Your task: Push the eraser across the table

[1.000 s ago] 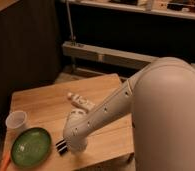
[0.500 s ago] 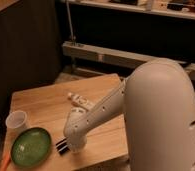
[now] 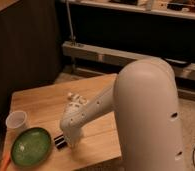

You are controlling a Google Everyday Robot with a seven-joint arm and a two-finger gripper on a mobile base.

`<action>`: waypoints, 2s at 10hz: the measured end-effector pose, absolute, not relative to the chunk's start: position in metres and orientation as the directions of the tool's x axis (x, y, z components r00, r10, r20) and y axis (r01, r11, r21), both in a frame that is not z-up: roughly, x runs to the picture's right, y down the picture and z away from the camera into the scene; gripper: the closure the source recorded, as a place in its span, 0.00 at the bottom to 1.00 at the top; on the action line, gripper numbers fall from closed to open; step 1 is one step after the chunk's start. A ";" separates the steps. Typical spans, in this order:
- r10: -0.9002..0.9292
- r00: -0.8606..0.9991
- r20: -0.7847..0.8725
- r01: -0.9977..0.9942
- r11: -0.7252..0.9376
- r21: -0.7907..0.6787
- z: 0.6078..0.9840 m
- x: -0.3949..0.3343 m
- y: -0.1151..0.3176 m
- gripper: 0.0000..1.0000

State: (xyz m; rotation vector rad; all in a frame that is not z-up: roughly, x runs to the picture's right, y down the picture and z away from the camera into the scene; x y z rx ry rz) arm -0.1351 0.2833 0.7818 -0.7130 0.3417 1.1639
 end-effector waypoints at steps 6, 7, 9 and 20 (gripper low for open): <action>0.715 0.411 -0.566 -0.907 0.258 -0.333 0.804 -0.147 0.249 1.00; 0.712 0.419 -0.563 -0.903 0.266 -0.336 0.812 -0.150 0.242 1.00; 0.706 0.434 -0.560 -0.897 0.283 -0.339 0.826 -0.155 0.227 1.00; 0.674 0.541 -0.504 -0.837 0.369 -0.405 0.872 -0.219 0.159 1.00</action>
